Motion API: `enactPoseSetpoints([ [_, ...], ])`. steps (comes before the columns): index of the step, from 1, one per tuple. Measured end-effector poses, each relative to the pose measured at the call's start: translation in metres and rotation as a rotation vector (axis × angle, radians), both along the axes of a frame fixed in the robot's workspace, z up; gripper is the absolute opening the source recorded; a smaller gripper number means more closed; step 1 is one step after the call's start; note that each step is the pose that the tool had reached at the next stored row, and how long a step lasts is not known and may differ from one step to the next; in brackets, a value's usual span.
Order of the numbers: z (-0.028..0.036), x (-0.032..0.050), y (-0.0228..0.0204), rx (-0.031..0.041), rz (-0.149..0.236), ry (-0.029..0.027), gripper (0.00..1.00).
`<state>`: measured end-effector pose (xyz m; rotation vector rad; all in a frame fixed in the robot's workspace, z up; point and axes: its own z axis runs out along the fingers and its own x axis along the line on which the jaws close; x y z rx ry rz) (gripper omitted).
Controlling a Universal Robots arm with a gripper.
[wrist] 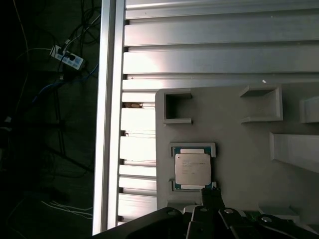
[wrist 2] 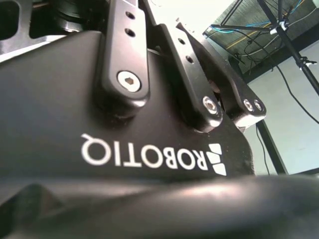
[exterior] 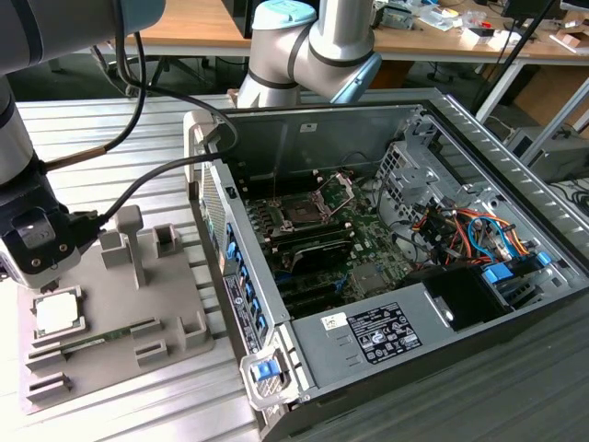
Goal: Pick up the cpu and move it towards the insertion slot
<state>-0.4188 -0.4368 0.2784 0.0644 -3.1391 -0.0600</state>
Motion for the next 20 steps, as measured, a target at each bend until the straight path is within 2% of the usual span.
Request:
enactPoseSetpoints([
  [20,-0.0043,0.0,0.0,-0.0001,0.0,0.0001,0.11],
])
